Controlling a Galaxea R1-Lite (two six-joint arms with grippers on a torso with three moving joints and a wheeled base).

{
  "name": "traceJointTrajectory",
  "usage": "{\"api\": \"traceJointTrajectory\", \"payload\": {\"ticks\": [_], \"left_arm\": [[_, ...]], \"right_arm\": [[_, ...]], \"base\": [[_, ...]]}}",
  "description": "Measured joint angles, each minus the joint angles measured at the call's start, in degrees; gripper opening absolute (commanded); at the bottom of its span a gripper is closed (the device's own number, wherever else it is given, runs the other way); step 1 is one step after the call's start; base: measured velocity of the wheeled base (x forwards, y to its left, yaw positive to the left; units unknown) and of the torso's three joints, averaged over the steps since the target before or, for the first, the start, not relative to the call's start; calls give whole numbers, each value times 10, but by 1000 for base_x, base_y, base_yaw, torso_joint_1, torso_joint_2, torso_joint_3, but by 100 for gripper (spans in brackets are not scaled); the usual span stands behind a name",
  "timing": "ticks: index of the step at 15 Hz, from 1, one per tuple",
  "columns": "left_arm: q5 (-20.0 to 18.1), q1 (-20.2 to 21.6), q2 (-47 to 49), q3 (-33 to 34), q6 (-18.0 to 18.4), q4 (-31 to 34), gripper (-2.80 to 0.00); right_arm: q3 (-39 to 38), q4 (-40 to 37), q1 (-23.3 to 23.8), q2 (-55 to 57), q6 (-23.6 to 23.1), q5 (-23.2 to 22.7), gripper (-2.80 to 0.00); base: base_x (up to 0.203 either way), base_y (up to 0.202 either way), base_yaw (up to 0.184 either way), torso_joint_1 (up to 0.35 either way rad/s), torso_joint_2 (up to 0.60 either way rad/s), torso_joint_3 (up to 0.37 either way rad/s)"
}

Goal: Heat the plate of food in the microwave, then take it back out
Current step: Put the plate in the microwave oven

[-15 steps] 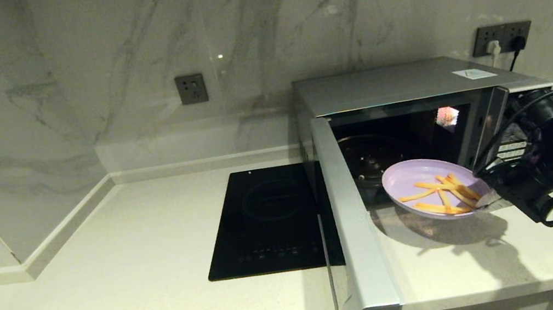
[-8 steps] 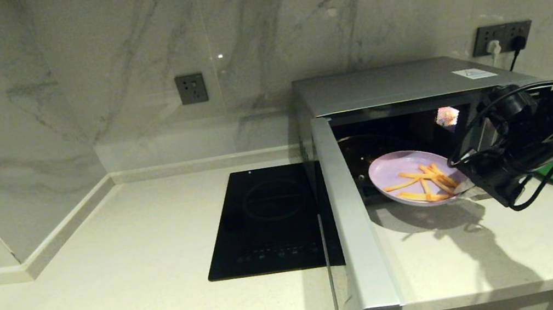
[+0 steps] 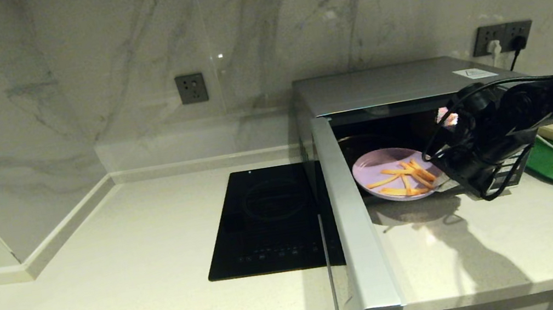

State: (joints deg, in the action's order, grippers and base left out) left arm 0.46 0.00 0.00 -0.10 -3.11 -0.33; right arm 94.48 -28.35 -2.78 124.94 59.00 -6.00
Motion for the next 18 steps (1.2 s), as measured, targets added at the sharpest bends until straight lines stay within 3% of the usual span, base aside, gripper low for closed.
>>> {"api": "traceJointTrajectory", "payload": {"ticks": [8, 18], "left_arm": [[0, 0, 0, 0, 0, 0, -280], [0, 0, 0, 0, 0, 0, -280]], "right_arm": [[171, -86, -2, 84, 33, 1, -280], [189, -42, -11, 124, 35, 1, -280]], "base": [[0, 0, 0, 0, 0, 0], [0, 0, 0, 0, 0, 0]]}}
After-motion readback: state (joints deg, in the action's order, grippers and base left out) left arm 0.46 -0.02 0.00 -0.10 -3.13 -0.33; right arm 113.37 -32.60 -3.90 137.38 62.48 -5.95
